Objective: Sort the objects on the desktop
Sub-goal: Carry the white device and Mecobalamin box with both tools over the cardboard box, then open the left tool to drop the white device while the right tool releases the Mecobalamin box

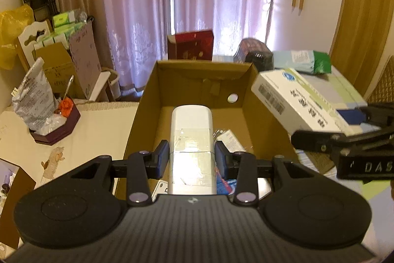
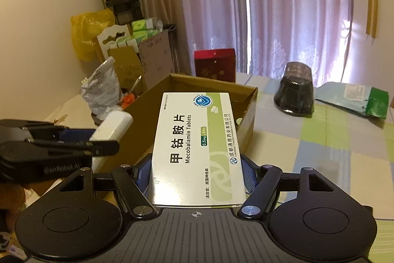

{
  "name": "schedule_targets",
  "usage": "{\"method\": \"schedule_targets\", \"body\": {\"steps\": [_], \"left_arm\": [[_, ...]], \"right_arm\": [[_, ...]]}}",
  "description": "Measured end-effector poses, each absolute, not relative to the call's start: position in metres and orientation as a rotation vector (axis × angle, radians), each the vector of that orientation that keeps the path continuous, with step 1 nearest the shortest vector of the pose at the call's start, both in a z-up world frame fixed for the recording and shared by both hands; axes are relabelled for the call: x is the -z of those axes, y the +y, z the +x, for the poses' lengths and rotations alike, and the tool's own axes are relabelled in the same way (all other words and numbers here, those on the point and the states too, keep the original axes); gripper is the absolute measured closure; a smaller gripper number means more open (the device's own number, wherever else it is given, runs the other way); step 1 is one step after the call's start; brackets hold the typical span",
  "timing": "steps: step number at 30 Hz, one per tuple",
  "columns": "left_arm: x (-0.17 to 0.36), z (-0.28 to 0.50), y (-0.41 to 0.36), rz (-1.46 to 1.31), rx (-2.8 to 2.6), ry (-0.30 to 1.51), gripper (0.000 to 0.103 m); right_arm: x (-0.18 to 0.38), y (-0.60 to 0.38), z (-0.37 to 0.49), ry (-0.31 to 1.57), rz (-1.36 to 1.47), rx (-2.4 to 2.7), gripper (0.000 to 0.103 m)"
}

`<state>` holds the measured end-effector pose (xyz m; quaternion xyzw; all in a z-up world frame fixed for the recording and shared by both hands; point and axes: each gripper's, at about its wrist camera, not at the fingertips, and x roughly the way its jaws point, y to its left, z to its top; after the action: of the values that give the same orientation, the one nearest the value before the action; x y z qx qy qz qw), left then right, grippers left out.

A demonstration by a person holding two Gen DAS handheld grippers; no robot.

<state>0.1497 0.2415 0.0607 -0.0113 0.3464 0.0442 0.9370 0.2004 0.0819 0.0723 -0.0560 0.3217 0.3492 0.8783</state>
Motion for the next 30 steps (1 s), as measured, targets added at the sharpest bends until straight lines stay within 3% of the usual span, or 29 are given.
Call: {"method": "schedule_targets", "body": {"steps": [7,11,30], "left_arm": [[-0.036,0.156,0.255,-0.049,-0.097,0.738,0.068],[-0.038,0.150,0.260,-0.064,-0.115,0.716,0.063],[-0.045,0.119,0.273,-0.073,-0.147,0.690,0.057]], "right_arm": [[-0.053,0.097,0.207,0.697,-0.148,-0.744,0.033],[-0.048,0.102,0.205,0.699,-0.154,-0.751,0.033],[-0.031,0.137,0.207,0.735,-0.184,-0.820,0.033]]}}
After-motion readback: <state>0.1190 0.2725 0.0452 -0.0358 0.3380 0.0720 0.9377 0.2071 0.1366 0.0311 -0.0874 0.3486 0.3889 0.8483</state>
